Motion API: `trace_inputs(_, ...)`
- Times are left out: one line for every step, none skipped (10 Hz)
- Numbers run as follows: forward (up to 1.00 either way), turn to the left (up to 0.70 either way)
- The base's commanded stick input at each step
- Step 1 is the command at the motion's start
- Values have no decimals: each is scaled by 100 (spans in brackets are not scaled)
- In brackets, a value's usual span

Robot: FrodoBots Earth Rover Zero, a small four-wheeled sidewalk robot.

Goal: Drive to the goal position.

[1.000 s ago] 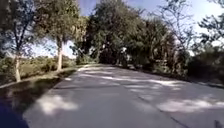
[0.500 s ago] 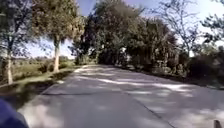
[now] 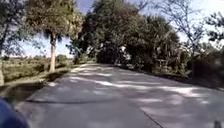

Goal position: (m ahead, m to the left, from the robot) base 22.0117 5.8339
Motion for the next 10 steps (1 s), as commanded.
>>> trace_inputs(70, 0)
trace_inputs(70, 0)
trace_inputs(70, 0)
trace_inputs(70, 0)
trace_inputs(70, 0)
trace_inputs(70, 0)
trace_inputs(70, 0)
trace_inputs(70, 0)
trace_inputs(70, 20)
trace_inputs(70, 35)
